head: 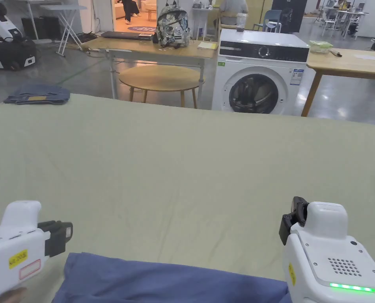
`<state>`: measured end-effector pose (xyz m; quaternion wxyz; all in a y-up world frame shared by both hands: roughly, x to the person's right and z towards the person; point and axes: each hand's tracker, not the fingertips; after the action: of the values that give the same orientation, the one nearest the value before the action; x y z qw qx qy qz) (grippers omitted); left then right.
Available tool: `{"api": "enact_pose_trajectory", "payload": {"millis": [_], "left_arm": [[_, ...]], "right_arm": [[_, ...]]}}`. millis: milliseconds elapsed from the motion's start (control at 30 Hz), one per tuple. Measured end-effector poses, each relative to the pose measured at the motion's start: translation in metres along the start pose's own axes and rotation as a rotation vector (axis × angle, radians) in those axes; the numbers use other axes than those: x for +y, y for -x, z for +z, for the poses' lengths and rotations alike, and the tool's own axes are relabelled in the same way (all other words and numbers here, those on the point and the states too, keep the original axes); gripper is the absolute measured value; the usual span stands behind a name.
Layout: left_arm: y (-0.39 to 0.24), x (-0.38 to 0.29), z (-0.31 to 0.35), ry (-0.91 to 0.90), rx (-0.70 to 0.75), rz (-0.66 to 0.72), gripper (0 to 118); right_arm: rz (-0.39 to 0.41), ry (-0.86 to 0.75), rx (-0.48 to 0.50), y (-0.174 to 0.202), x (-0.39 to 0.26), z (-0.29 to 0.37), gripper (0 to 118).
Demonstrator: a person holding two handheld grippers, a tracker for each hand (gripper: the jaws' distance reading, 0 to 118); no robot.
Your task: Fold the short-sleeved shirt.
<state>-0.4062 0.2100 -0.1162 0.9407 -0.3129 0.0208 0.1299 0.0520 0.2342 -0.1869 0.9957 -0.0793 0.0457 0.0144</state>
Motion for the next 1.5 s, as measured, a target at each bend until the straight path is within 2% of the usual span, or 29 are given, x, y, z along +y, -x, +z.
{"api": "enact_pose_trajectory", "payload": {"millis": [100,133,200,233,267,333,500,533,600,667,700,767,833,867,900,933,967,1000,1067,1100,1167,1233,1500], "left_arm": [[0.038,-0.009,-0.014,0.119,-0.126,0.142,0],[0.060,-0.015,-0.027,0.150,-0.149,0.177,5],[0.079,-0.019,-0.039,0.208,-0.140,0.207,29],[0.087,-0.021,-0.045,0.233,-0.152,0.229,46],[0.087,-0.022,-0.048,0.258,-0.184,0.252,55],[0.098,-0.027,-0.062,0.332,-0.255,0.318,65],[0.093,-0.047,-0.080,0.453,-0.377,0.373,69],[0.087,-0.048,-0.078,0.373,-0.397,0.392,70],[0.087,-0.052,-0.083,0.346,-0.433,0.410,72],[0.093,-0.065,-0.100,0.382,-0.519,0.517,72],[0.091,-0.070,-0.107,0.401,-0.613,0.580,72],[0.087,-0.076,-0.114,0.411,-0.652,0.604,72],[0.077,-0.073,-0.110,0.404,-0.632,0.597,70],[0.073,-0.075,-0.112,0.422,-0.599,0.588,63],[0.068,-0.077,-0.114,0.446,-0.551,0.554,51],[0.035,-0.078,-0.104,0.455,-0.530,0.527,29],[0.029,-0.078,-0.101,0.431,-0.557,0.540,14],[0.026,-0.076,-0.098,0.425,-0.556,0.545,10],[0.018,-0.073,-0.093,0.419,-0.515,0.531,6],[0.048,-0.062,-0.093,0.405,-0.494,0.509,5],[0.043,-0.055,-0.085,0.394,-0.468,0.479,4],[0.077,-0.053,-0.101,0.383,-0.459,0.479,4],[0.080,-0.007,-0.059,0.316,-0.390,0.397,3]], "right_arm": [[0.010,0.019,0.007,0.002,-0.007,-0.003,0],[0.012,0.023,0.008,0.002,-0.009,-0.003,0],[0.014,0.037,0.013,0.003,-0.013,-0.006,0],[0.014,0.045,0.015,0.004,-0.015,-0.006,0],[0.013,0.051,0.017,0.004,-0.016,-0.007,0],[0.011,0.065,0.020,0.004,-0.020,-0.009,0],[0.016,0.090,0.023,0.004,-0.027,-0.011,0],[0.017,0.095,0.023,0.004,-0.028,-0.012,0],[0.016,0.104,0.024,0.003,-0.031,-0.013,0],[0.013,0.113,0.026,0.002,-0.034,-0.013,0],[0.012,0.117,0.027,0.002,-0.035,-0.014,0],[0.013,0.123,0.027,0.002,-0.036,-0.014,0],[0.013,0.129,0.028,0.002,-0.037,-0.014,0],[0.012,0.131,0.027,0.002,-0.037,-0.014,0],[0.011,0.133,0.029,0.001,-0.038,-0.015,0],[0.011,0.134,0.029,0.001,-0.038,-0.015,0],[0.010,0.136,0.029,0.001,-0.038,-0.016,0],[0.007,0.138,0.031,0.001,-0.038,-0.016,0],[0.005,0.139,0.030,0.000,-0.038,-0.016,0],[0.006,0.139,0.029,-0.001,-0.038,-0.017,0],[0.006,0.138,0.029,-0.002,-0.038,-0.017,0],[0.006,0.137,0.027,-0.005,-0.036,-0.018,0],[-0.001,0.126,0.014,-0.013,-0.032,-0.020,0]]}}
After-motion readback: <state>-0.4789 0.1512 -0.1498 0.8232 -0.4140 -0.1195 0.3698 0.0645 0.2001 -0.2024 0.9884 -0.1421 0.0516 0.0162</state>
